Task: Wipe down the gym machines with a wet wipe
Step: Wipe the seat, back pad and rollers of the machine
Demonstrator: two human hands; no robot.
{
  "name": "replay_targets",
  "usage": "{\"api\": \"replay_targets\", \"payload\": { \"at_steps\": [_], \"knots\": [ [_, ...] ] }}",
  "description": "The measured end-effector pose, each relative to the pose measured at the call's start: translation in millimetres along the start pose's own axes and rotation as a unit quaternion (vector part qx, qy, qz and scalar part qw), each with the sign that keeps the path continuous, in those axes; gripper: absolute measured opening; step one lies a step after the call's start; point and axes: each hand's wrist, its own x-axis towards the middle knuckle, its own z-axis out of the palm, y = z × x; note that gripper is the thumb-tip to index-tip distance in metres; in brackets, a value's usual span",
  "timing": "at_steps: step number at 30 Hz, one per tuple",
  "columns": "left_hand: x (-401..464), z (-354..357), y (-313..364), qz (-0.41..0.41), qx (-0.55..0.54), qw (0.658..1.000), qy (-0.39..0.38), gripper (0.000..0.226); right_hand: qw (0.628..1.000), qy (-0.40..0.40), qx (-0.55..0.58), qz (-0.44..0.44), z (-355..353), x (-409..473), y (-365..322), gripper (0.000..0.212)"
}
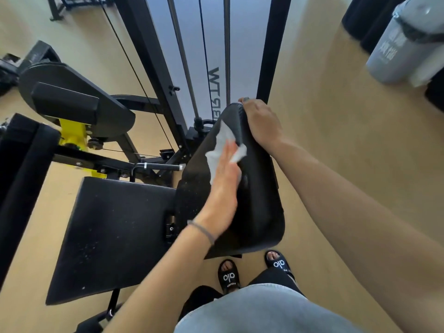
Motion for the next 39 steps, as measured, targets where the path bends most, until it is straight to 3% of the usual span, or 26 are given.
{"api": "replay_targets", "payload": {
  "at_steps": [1,3,5,6,8,9,11,13,15,16,19,22,24,27,30,33,36,39],
  "knots": [
    [10.9,-6.2,-2.0,-0.035,-0.021,0.999,-0.010,0.072,1.000,0.000,-0.001,-0.001,-0.4,-0.4,-0.2,0.045],
    [15.4,-5.4,-7.6,-0.002,-0.009,0.999,-0.035,0.070,1.000,0.000,0.000,-0.004,-0.3,-0.9,-0.5,0.045],
    [-16.8,2.0,-8.2,0.030,0.119,0.992,-0.037,0.051,1.000,-0.003,0.005,-0.003,-0.4,-2.7,-0.2,0.045],
    [-37.6,5.5,-12.1,0.058,0.135,0.989,-0.029,0.052,1.000,-0.003,0.010,0.000,-0.8,-3.8,0.2,0.046],
    [-84.9,8.6,-14.6,0.187,0.140,0.967,-0.104,0.061,1.000,-0.001,0.016,0.002,-1.4,-4.9,1.2,0.047],
    [-91.2,4.5,-18.1,0.211,0.134,0.960,-0.123,0.061,1.000,0.001,0.018,0.003,-1.4,-5.0,0.7,0.047],
    [-67.7,0.5,-8.5,0.129,0.031,0.985,-0.110,0.061,1.000,0.004,0.023,0.003,-0.9,-4.5,-1.3,0.047],
    [-11.6,5.2,4.4,0.029,-0.081,0.995,-0.043,0.070,1.000,0.010,0.028,0.000,-0.5,-3.3,-1.9,0.047],
    [48.9,0.6,18.9,-0.129,-0.193,0.973,0.011,0.083,1.000,0.010,0.028,0.002,-1.3,-3.3,-1.9,0.045],
    [66.7,-3.7,22.9,-0.166,-0.178,0.970,0.013,0.091,1.000,0.007,0.030,0.003,-1.7,-3.3,-1.6,0.045],
    [60.8,-5.5,22.8,-0.087,-0.098,0.991,-0.020,0.102,0.999,0.003,0.044,0.002,-1.1,-4.3,-0.4,0.040],
    [-6.8,5.4,15.9,0.094,0.014,0.989,-0.112,0.066,0.999,0.006,0.054,0.001,-0.9,-1.6,2.6,0.040],
    [-12.3,6.2,11.4,0.119,0.049,0.986,-0.107,0.058,0.998,0.002,0.062,0.003,-1.6,-0.9,1.4,0.043],
    [42.3,2.8,6.8,0.058,-0.046,0.995,-0.072,0.071,0.998,-0.004,0.059,0.013,-2.7,-0.8,0.0,0.043],
    [117.1,-11.1,-24.2,-0.108,-0.153,0.982,-0.012,0.097,0.998,0.004,0.055,0.006,-3.4,-2.7,-0.3,0.045],
    [133.9,-29.3,-51.3,-0.219,-0.152,0.963,-0.032,0.109,0.999,0.000,0.048,0.008,-6.1,-4.0,-3.7,0.044],
    [76.4,-25.1,-56.5,-0.237,-0.061,0.970,0.006,0.083,0.999,-0.008,0.049,0.000,-8.8,-6.0,-5.5,0.044],
    [23.1,2.6,-66.5,-0.203,-0.024,0.974,0.095,0.026,0.999,-0.017,0.038,0.003,-8.3,-4.3,-4.0,0.047]
  ]
}}
